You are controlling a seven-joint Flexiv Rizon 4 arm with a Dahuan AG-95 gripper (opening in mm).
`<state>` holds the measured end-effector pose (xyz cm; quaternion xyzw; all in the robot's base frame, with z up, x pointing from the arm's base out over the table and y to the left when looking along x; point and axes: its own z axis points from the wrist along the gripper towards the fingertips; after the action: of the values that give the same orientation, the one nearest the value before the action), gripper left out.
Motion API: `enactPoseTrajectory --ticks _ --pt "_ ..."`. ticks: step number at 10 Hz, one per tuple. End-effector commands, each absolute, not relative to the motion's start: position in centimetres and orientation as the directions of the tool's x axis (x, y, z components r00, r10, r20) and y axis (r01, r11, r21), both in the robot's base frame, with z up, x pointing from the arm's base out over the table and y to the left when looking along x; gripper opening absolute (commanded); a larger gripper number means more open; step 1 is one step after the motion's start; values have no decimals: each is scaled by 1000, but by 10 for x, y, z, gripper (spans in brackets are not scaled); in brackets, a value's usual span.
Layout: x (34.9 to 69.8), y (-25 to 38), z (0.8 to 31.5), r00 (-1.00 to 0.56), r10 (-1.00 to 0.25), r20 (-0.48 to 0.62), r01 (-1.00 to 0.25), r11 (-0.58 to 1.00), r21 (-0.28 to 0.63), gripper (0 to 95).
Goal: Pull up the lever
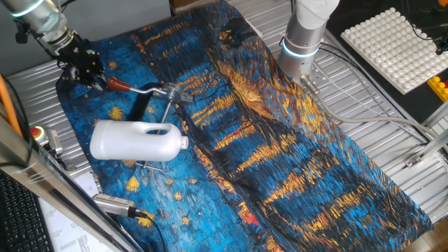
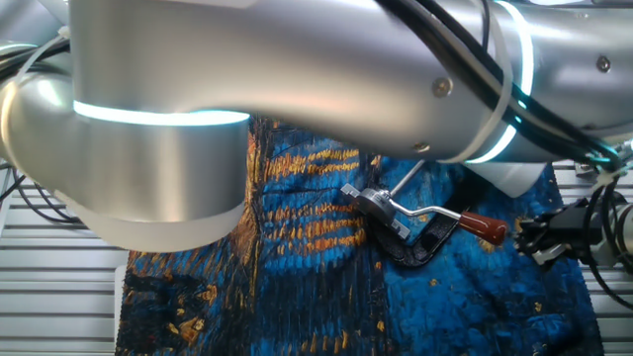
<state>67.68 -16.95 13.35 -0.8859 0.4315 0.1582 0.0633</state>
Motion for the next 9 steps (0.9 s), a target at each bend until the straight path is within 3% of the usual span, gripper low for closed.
enactPoseTrajectory --ticks 1,9 --pt "675 -169 133 590 -734 -335 -775 -631 17 190" --pt "675 -179 130 682 -683 -262 -697 -715 50 190"
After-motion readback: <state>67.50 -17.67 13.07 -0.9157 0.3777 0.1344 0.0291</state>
